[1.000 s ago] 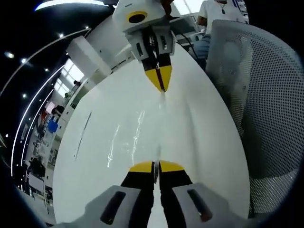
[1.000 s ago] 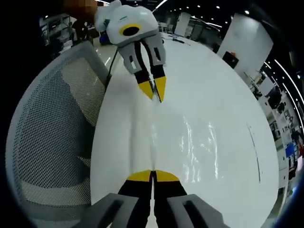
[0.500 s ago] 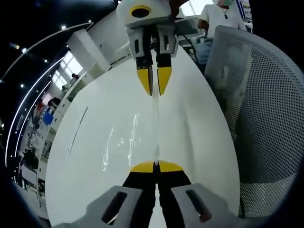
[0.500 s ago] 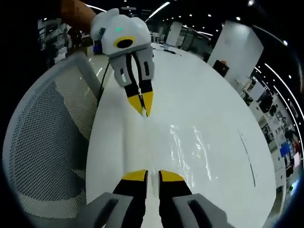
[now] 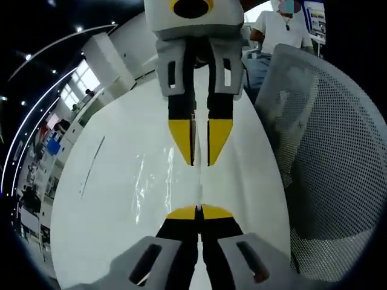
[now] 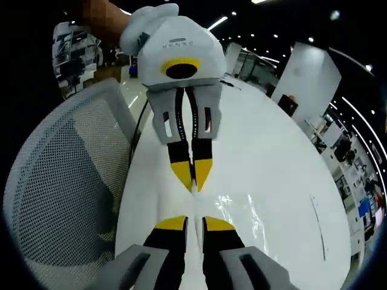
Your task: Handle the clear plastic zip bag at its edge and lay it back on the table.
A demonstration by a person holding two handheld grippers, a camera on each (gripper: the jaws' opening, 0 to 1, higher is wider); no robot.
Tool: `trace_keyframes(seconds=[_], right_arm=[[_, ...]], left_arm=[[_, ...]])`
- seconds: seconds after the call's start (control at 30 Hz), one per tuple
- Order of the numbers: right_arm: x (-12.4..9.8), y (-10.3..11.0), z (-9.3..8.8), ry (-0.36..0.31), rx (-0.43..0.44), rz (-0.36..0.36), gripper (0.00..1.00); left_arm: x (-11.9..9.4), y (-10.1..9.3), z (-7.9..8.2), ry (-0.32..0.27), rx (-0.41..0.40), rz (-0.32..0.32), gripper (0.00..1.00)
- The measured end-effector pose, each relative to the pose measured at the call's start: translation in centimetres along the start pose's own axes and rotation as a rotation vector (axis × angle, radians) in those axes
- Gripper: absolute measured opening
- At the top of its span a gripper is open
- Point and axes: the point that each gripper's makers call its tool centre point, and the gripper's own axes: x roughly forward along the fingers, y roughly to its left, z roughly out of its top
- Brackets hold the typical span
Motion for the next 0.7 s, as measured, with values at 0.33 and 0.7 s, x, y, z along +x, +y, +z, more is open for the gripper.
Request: trace_keyframes(seconds=[0.33,0.7], right_arm=[[0.9,0.2,0.9,-0.011,-0.018,0.010,0.05],[1.5,0.3,1.4,-0.006,-0.039,0.024,0.01]], left_arm=[[0.0,0.0,0.5,0.002,-0.022,-0.008,0.00],[0.4,-0.6,1.0,0.009,-0.029,-0.041,0.00]])
